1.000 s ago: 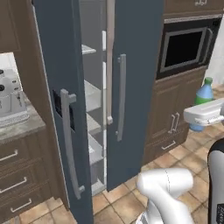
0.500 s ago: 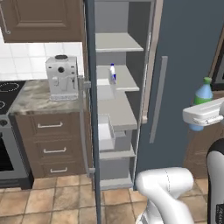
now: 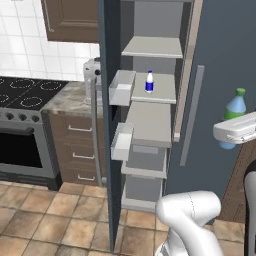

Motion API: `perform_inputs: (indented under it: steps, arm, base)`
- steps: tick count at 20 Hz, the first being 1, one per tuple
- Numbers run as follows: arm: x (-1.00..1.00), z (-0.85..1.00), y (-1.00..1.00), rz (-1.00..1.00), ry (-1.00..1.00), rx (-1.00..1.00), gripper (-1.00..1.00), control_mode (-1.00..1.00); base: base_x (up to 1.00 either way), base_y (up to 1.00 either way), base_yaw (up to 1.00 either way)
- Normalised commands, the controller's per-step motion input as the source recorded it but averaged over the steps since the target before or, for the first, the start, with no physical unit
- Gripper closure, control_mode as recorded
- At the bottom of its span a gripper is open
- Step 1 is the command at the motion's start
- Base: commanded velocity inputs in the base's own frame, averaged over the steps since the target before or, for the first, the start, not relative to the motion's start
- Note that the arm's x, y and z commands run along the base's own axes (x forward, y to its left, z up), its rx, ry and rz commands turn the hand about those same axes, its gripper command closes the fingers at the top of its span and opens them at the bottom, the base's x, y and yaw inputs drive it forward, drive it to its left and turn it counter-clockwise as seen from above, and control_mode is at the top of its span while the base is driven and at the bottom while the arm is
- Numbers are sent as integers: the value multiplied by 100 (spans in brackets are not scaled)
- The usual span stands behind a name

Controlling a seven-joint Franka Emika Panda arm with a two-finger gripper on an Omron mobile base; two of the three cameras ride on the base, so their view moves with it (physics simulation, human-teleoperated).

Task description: Take the bottled waters from the counter and place them in the freezer to freeze. Close the freezer door after placing the bottles.

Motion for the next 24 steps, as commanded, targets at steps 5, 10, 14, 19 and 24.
perform_inputs:
  steps: [5,10,14,19,24]
  arm:
    - [0,0,0,0,0,0,100,100]
    - [0,0,0,0,0,0,100,100]
    - [0,0,0,0,0,0,100,100]
    - [0,0,0,0,0,0,100,100]
    - [0,0,0,0,0,0,100,100]
  base:
    - [27,-9,0]
    - [60,-53,3]
    - [40,-38,11]
    - [3,17,3]
    - [2,42,2]
